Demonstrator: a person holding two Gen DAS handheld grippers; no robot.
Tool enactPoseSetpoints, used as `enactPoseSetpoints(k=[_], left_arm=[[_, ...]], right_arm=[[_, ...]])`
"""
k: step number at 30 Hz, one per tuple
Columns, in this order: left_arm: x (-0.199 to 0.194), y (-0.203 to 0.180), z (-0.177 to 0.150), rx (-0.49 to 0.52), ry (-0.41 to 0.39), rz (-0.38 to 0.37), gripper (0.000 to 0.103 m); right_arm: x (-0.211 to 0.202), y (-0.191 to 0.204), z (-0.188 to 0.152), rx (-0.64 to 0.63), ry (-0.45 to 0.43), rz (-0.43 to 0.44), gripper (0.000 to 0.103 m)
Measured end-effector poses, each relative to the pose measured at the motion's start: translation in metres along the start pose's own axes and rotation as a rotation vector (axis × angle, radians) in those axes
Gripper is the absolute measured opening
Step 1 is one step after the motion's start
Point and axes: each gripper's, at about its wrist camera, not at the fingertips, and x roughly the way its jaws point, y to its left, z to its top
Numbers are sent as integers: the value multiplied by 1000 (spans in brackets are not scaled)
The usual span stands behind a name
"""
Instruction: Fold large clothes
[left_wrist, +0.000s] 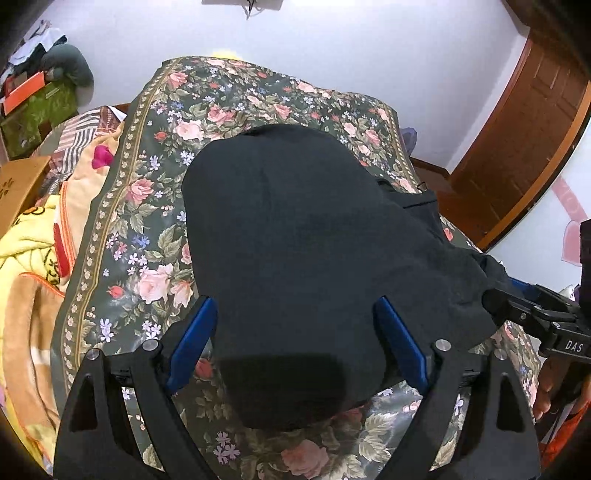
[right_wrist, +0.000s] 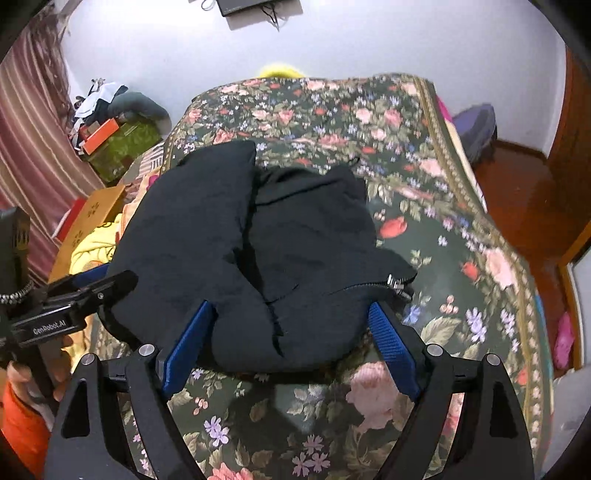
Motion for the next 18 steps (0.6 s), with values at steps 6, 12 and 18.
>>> enactPoseSetpoints(k=[6, 12, 18], left_arm=[[-24, 6, 10, 26, -39, 50, 89], [-26, 42, 21, -84, -17, 27, 89], [9, 76, 7, -323, 107, -188, 93]], right_arm=[[-23, -1, 6, -9, -27, 24, 84], [-38, -28, 14, 74, -70, 22, 84], [-2, -63, 4, 243, 76, 118, 84]])
